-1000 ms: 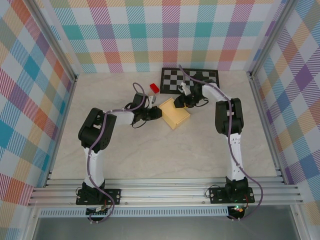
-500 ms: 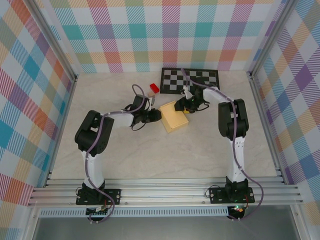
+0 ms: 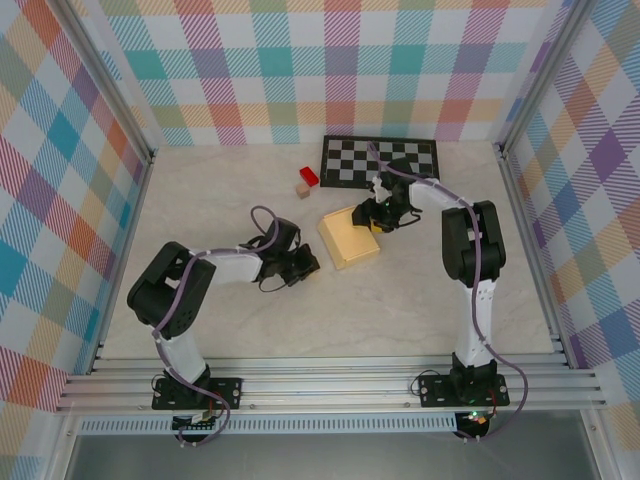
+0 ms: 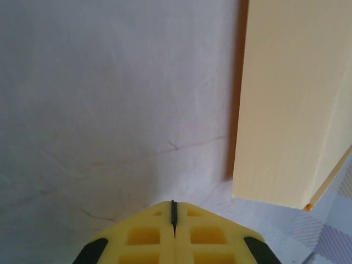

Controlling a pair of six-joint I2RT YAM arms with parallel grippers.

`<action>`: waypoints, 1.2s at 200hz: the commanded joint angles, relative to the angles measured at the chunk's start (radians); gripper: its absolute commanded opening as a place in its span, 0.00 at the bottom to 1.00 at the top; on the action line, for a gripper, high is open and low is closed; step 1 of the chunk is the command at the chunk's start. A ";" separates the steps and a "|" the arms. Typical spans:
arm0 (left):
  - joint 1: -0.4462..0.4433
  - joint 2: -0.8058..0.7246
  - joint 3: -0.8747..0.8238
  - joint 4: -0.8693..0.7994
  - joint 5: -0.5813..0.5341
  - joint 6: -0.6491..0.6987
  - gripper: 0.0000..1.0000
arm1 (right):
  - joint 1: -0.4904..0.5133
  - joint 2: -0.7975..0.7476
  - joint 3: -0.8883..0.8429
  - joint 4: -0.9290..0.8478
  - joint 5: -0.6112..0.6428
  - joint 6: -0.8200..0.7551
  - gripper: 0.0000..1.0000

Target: Fold the paper box

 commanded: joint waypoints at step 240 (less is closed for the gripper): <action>-0.193 0.182 0.172 0.372 -0.127 -0.392 0.00 | 0.101 -0.153 -0.526 0.397 0.058 0.431 0.54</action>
